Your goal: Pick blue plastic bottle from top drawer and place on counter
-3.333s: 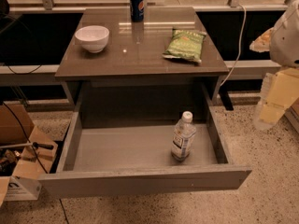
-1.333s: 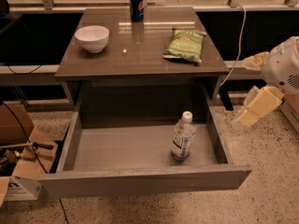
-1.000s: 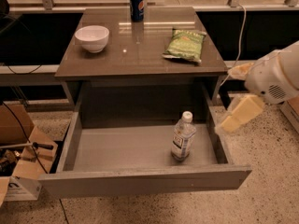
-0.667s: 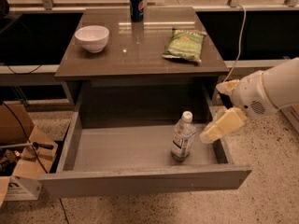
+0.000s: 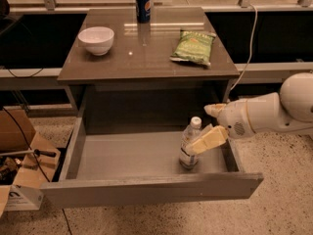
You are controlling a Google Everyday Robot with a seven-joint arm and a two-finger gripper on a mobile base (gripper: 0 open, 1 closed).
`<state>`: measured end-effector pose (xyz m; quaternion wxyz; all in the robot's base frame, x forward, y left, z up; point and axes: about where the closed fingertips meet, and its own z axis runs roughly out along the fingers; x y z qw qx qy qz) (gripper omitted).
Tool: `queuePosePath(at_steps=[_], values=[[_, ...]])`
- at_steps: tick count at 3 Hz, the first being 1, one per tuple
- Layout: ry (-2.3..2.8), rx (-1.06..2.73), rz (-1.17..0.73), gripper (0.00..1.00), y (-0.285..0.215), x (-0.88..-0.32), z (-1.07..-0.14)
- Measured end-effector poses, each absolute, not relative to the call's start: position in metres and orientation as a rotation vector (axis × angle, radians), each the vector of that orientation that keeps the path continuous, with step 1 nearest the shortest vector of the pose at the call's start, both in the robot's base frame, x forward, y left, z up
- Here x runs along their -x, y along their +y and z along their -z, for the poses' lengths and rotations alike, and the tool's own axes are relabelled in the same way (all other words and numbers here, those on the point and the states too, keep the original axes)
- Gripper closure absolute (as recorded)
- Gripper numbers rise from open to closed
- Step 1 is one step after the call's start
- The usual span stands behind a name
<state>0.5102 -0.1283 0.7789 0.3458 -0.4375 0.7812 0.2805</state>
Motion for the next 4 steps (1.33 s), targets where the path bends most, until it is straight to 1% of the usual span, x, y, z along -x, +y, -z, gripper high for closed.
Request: queuePosePath(at_steps=[1,2,3,4], values=[[2.002,1.062,-0.818,0.00,-0.120,-0.525,-0.743],[1.982,0.978,-0.904,0.17,-0.114,-0.536,-0.715],[1.939,0.916,-0.955,0.40,-0.112,-0.544,-0.709],[1.865,0.851,-0.986,0.71,-0.117,-0.552,-0.727]])
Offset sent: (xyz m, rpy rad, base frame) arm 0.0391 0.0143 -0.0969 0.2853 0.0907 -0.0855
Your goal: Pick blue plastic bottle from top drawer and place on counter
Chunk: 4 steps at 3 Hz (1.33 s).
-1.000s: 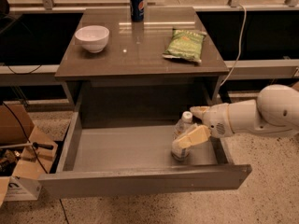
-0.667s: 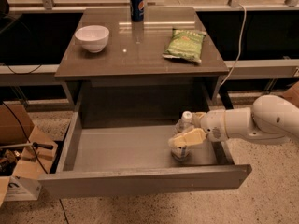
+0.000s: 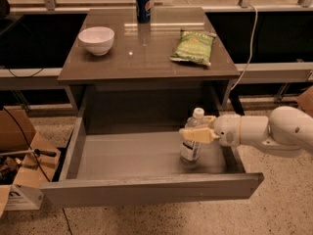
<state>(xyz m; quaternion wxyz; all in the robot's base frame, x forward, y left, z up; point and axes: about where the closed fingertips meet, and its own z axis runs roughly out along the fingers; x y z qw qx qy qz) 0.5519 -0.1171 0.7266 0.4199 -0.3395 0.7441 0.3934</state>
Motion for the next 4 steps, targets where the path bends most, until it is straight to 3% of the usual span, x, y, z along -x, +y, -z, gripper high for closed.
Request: queuePosePath(at_steps=[1,3,4], values=[[1.858,0.861,-0.957,0.94,-0.124,-0.559,-0.760],[1.797,1.053,-0.826,1.00,-0.161,-0.577,-0.889],[1.783,1.057,-0.823,1.00,-0.161,-0.578,-0.896]])
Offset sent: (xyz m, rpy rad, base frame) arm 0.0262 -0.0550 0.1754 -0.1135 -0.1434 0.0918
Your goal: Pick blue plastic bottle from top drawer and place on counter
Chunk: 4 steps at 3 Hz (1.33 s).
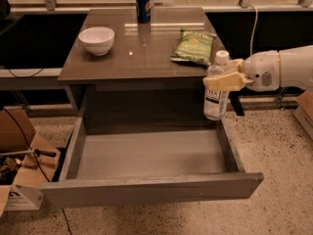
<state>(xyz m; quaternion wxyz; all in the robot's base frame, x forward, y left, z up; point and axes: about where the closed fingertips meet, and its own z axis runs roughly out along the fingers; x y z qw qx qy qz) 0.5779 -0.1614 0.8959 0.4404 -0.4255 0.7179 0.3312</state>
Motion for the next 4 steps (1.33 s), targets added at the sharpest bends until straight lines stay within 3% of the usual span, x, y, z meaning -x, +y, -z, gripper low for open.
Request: queuePosePath(at_steps=[2,4], values=[[1.702,0.851,-0.732,1.00,-0.153,-0.616,-0.907],[1.536,0.795,-0.709,1.00,-0.133,-0.646,-0.977]])
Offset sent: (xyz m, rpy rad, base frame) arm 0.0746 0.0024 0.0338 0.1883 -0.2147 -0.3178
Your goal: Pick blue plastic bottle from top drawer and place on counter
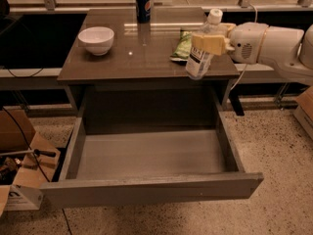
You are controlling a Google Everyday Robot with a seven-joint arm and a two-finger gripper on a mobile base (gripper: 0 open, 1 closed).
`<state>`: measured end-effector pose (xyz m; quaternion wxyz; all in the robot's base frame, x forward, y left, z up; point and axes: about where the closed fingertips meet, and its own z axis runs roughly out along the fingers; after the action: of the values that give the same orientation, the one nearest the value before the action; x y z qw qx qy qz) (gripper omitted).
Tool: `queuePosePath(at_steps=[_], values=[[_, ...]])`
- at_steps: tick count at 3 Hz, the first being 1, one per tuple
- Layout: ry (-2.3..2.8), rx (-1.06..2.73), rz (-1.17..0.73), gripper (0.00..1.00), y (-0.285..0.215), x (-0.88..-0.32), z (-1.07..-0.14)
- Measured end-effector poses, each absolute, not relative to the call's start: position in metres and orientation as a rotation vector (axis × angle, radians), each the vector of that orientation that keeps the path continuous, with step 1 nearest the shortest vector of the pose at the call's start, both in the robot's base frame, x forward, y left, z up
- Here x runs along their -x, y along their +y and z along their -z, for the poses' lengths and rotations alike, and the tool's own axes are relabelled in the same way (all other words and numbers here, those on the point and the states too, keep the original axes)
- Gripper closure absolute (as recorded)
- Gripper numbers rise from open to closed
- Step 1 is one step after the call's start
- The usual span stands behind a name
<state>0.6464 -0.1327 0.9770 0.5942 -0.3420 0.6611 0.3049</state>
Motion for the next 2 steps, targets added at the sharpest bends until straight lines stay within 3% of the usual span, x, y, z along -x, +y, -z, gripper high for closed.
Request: queuePosePath(at_steps=[2], values=[[1.546,0.746,-0.730,1.00,-0.108,-0.707,-0.982]])
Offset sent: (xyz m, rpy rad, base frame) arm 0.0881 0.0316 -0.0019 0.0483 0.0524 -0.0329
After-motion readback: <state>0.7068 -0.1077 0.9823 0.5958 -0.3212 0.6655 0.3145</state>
